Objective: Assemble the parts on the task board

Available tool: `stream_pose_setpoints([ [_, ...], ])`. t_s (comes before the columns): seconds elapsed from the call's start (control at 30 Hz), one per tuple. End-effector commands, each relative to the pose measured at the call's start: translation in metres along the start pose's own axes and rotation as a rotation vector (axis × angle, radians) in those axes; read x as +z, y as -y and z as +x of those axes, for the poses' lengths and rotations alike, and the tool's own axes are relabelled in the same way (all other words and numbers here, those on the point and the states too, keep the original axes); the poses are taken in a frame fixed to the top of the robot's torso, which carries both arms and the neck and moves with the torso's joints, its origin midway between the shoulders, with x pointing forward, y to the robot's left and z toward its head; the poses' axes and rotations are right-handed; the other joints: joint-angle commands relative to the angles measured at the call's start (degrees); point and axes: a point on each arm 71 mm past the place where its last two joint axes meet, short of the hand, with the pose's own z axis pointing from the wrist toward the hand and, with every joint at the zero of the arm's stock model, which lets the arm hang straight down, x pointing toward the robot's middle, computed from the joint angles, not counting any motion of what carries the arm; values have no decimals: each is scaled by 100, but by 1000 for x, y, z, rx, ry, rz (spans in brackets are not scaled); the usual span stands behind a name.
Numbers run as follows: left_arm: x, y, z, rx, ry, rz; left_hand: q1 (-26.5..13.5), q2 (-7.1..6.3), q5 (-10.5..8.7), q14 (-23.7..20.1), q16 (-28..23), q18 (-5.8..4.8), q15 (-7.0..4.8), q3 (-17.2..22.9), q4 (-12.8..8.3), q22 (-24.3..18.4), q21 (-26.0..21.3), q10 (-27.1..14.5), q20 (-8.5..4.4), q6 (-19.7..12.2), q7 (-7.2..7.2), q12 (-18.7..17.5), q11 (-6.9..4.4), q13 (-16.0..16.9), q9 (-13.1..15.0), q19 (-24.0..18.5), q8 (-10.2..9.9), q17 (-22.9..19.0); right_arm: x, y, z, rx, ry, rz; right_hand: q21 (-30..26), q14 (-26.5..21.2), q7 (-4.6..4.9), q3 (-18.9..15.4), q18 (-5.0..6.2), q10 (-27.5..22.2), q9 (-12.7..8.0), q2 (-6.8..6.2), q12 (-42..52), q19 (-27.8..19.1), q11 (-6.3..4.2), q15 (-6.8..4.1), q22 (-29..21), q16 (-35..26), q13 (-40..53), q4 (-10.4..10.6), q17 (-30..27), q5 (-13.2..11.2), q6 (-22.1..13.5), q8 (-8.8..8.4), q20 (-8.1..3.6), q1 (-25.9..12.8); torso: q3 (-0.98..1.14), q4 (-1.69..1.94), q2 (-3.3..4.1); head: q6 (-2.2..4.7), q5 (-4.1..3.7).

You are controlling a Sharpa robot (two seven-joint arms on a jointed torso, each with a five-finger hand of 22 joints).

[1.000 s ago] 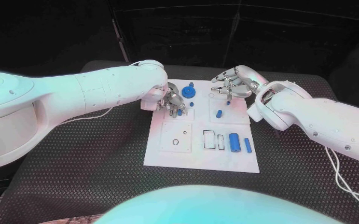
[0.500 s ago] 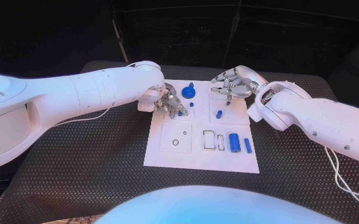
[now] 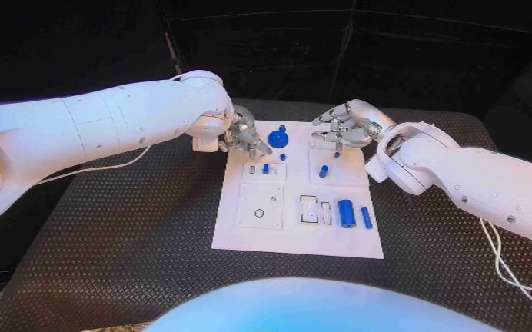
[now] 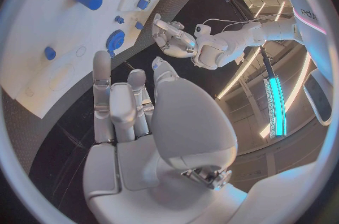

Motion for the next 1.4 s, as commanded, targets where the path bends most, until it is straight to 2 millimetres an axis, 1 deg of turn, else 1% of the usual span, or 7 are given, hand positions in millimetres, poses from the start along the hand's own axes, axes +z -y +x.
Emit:
stream_pose_setpoints([
  [0.03, -9, -1, -11, -27, 43, 12, 297, 55, 48, 561, -25, -2, 51, -36, -102, -6, -33, -112, 57, -37, 13, -53, 17, -90, -20, 4, -42, 1372, 0, -2, 0, -2, -6, -11, -38, -22, 18, 8, 32, -21, -3, 2, 15, -26, 7, 10, -5, 11, -5, 9, -7, 35, -39, 34, -6, 30, 3, -1, 6, 13, -10],
  [0.13, -14, -5, -21, -64, 92, 20, 473, 167, 56, 566, -17, -9, 17, -35, -136, 84, 25, -46, 52, 271, -80, 64, -47, 33, 120, 61, 255, 1391, 1, -2, 0, -1, -6, -15, -39, -22, 18, 9, 32, -14, -3, 2, 26, -26, 7, 10, -6, 15, 7, 11, -1, 37, -41, 34, -6, 31, 3, -6, 7, 23, 1],
  [0.23, -14, -9, -28, -89, 123, 15, 562, 211, 63, 569, -12, -15, -54, -140, -79, 135, 53, -23, -31, 202, -161, 140, -140, 72, 394, 95, 636, 1400, 1, -3, 1, 0, -6, -18, -43, -23, 16, 22, 33, -17, -2, -3, 30, -24, 4, 8, -7, 16, 0, 14, 11, 180, -38, 42, -6, 52, 3, -9, 8, 25, 0],
  [0.37, -10, -13, -34, -98, 138, -3, 601, 214, 64, 569, -12, -18, -63, -231, -14, 122, 34, -74, -34, 15, -152, 126, -123, 12, 506, 84, 749, 1400, 1, -3, 1, 0, -7, -19, -46, -25, 16, 29, 33, -23, -2, -10, 28, -22, 3, 8, -8, 13, -13, 23, 13, 252, -40, 47, -7, 59, -6, -3, 10, 18, -3],
  [0.57, 0, -20, -35, -103, 136, -35, 744, 226, 65, 570, -10, -27, 36, -341, 33, 129, 22, -107, 37, -440, 8, 150, 7, -25, 332, 78, 428, 1405, 1, -3, 1, 0, -6, -18, -46, -25, 16, 29, 33, -23, -2, -10, 28, -22, 3, 8, -8, 13, -13, 23, 13, 252, -40, 47, -7, 59, -3, -2, 8, 24, -2],
  [0.77, 11, -26, -33, -104, 128, -63, 937, 246, 65, 570, -9, -23, 93, -393, -3, 149, 24, -109, 101, -463, 72, 196, 64, -29, 128, 81, 183, 1405, 1, -3, 1, 0, -6, -18, -46, -24, 16, 31, 33, -25, -2, -10, 27, -22, 3, 7, -8, 15, -16, 24, 18, 267, -41, 47, -7, 62, -1, -2, 4, 30, 1],
  [1.4, 32, -36, -31, -81, 122, -127, 1044, 205, 52, 572, -5, -25, 104, -461, -27, 191, 42, -91, 124, -248, 72, 242, 68, -25, -29, 96, 88, 1412, 1, -4, 2, 1, -8, -20, -47, -25, 16, 35, 33, -26, -2, -10, 26, -22, 3, 7, -8, 12, -19, 27, 16, 284, -42, 48, -7, 65, 2, -6, 4, 16, 23],
])
